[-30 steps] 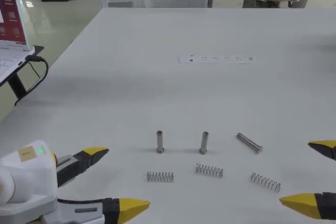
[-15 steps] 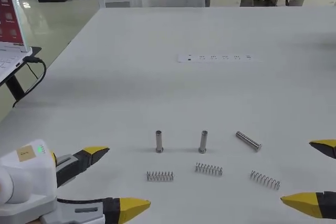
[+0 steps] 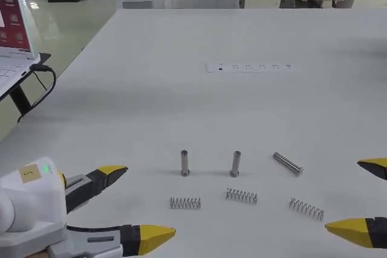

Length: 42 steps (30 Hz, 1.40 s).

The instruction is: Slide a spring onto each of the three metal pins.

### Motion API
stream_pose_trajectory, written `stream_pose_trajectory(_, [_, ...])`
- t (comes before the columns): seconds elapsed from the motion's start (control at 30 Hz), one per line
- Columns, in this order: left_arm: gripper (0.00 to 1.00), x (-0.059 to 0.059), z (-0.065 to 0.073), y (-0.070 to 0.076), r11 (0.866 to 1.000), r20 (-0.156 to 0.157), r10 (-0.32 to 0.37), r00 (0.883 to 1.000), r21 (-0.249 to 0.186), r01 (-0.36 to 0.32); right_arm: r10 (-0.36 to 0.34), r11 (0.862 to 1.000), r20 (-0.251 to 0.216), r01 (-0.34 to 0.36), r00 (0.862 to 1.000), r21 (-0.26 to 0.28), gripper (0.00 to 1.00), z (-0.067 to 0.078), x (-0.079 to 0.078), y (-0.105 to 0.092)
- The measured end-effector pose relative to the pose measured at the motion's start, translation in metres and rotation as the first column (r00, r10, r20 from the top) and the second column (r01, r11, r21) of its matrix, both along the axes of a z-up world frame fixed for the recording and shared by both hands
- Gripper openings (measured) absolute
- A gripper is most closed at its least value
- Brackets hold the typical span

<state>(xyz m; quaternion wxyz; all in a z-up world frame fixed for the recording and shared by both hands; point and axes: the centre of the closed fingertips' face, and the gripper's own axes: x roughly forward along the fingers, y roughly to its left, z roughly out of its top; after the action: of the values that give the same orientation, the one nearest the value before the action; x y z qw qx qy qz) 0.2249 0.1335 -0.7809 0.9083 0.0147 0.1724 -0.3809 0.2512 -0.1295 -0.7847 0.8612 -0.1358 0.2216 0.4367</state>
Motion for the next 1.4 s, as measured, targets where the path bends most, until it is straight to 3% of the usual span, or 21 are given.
stream_pose_trajectory(0.27, [0.82, -0.002, 0.008, -0.002, 1.000, 0.018, 0.005, 1.000, -0.004, -0.005, 0.030, 0.999, 0.015, -0.030, 0.999, -0.028, 0.84, 0.007, 0.011, 0.003])
stream_pose_trajectory(0.73, [0.82, -0.008, 0.010, -0.002, 1.000, 0.020, 0.020, 1.000, -0.002, -0.020, 0.079, 0.994, 0.049, -0.075, 0.996, -0.074, 0.78, 0.021, 0.047, 0.023])
stream_pose_trajectory(0.97, [0.81, -0.008, 0.012, -0.003, 1.000, 0.026, 0.027, 0.999, -0.006, -0.027, 0.102, 0.989, 0.049, -0.096, 0.994, -0.112, 0.77, 0.018, 0.063, 0.033])
stream_pose_trajectory(1.23, [0.81, -0.007, 0.020, -0.005, 1.000, 0.042, 0.027, 0.999, 0.000, -0.027, 0.115, 0.980, 0.040, -0.106, 0.993, -0.171, 0.69, 0.012, 0.081, 0.042])
stream_pose_trajectory(1.4, [0.81, -0.006, 0.023, -0.007, 1.000, 0.056, 0.020, 0.998, 0.007, -0.020, 0.114, 0.978, 0.022, -0.108, 0.993, -0.180, 0.63, 0.010, 0.090, 0.049])
